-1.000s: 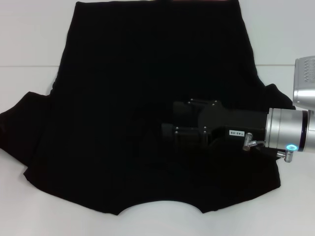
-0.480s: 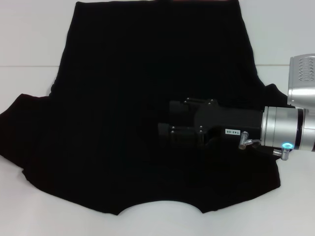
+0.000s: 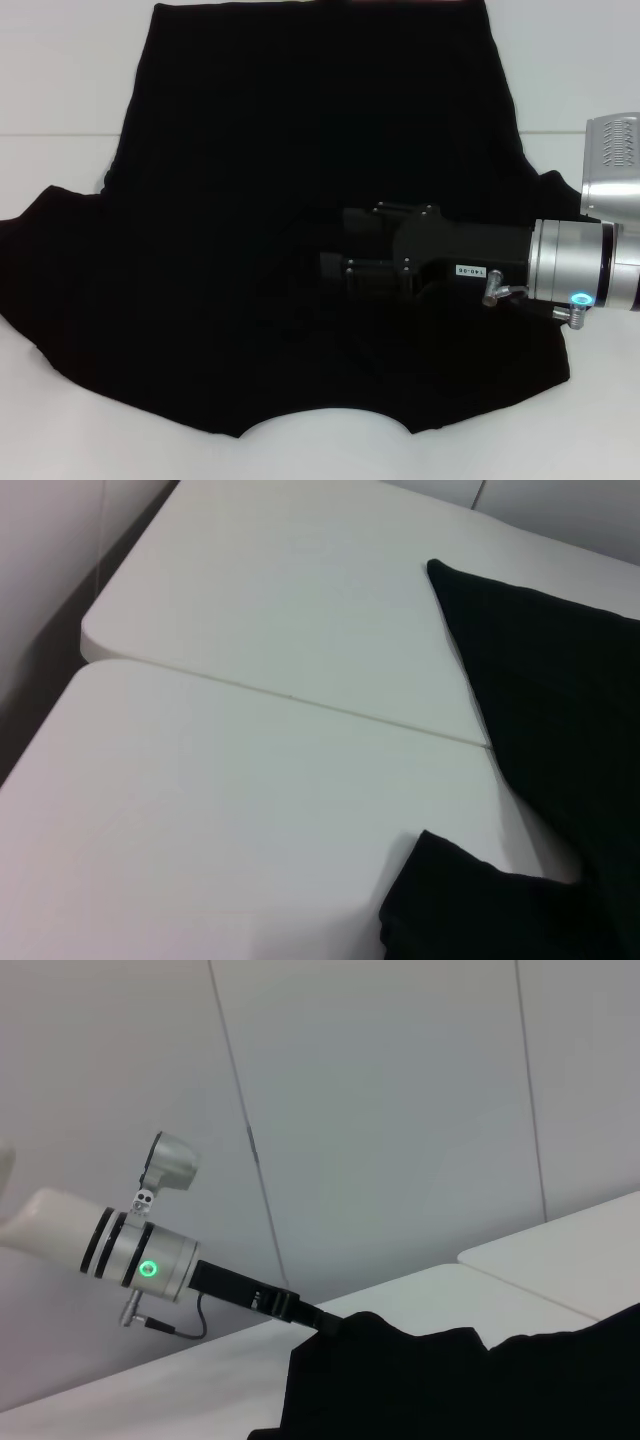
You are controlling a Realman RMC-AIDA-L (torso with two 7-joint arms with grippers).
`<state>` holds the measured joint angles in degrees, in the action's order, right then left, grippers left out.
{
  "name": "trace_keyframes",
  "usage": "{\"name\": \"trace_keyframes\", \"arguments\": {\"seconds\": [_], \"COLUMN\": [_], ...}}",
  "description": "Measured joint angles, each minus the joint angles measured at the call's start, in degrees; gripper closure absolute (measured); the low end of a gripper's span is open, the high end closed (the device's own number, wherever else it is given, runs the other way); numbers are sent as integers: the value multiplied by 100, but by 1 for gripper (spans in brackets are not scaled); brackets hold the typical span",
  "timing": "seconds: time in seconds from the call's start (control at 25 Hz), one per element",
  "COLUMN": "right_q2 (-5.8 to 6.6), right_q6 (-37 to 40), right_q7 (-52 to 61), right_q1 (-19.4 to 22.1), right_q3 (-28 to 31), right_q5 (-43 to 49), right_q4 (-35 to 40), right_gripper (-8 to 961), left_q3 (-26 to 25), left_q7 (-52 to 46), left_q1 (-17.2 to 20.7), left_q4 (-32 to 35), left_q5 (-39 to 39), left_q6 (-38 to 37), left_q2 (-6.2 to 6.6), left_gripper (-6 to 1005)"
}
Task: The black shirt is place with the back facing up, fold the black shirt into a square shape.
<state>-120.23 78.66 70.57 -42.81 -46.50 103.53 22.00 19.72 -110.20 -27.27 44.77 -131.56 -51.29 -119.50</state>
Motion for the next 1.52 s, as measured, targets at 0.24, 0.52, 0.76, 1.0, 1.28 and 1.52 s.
{"name": "trace_keyframes", "arguments": {"seconds": [0.24, 0.52, 0.76, 1.0, 1.28, 1.52], "right_q2": [0, 6, 9, 9, 9, 10], "right_q6": [-9, -11, 26, 34, 43, 47], "right_q7": [28, 41, 25, 29, 6, 3], "right_q1": [0, 1, 51, 99, 115, 107], "right_q3": [0, 10, 2, 4, 5, 14], "right_q5": [0, 0, 0, 0, 0, 0], "right_q4": [-4, -3, -3, -59, -79, -66], "right_gripper": [161, 161, 161, 161, 162, 162], "left_q3": [20, 0, 47, 91, 358, 443], "left_q7": [4, 6, 273, 919, 1410, 1884], "left_q1": [-24, -45, -198, -278, -372, -548], "left_q4": [-20, 9, -9, -89, -529, -914], "left_q5": [-1, 221, 434, 762, 890, 875], "left_q6": [17, -475, -1131, -2196, -2408, -2372], "left_q2": [6, 21, 50, -7, -183, -324], "left_gripper": [1000, 999, 999, 999, 1000, 998]}}
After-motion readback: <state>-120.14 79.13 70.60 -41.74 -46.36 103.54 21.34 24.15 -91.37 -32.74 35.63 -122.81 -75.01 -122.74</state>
